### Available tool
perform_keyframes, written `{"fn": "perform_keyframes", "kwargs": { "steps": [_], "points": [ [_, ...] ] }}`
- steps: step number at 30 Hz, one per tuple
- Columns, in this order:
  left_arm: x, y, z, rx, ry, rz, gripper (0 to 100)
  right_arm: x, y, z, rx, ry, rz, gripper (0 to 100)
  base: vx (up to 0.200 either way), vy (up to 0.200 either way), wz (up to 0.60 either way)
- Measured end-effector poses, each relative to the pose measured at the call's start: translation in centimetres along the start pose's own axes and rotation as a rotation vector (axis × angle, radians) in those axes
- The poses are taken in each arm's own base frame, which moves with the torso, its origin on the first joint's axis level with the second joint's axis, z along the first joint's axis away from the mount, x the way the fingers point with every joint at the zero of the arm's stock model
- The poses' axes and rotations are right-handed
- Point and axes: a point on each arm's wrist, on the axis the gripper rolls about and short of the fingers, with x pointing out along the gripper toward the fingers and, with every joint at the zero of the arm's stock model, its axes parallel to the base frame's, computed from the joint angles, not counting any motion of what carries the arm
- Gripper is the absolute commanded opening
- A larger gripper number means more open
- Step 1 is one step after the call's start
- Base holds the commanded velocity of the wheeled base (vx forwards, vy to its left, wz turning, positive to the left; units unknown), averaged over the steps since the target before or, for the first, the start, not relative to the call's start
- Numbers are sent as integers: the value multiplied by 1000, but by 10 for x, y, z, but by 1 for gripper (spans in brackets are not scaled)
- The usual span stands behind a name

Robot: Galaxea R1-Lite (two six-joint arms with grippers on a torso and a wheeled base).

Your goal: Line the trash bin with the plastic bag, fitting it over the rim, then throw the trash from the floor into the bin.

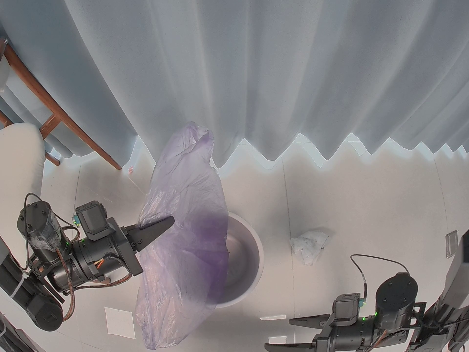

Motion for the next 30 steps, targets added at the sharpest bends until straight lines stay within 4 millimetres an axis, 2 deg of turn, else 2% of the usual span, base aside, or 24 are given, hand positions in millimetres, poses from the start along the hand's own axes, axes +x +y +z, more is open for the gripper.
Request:
{"fn": "perform_keyframes", "kwargs": {
  "steps": [5,12,30],
  "points": [
    [0,0,0,0,0,1,0,16,3,-6,18,-71,-64,100,0,0,0],
    [0,-1,0,1,1,-3,0,35,6,-24,41,-31,-119,100,0,0,0],
    [0,-2,-1,0,6,-7,0,57,10,-24,31,-33,-85,100,0,0,0]
  ]
}}
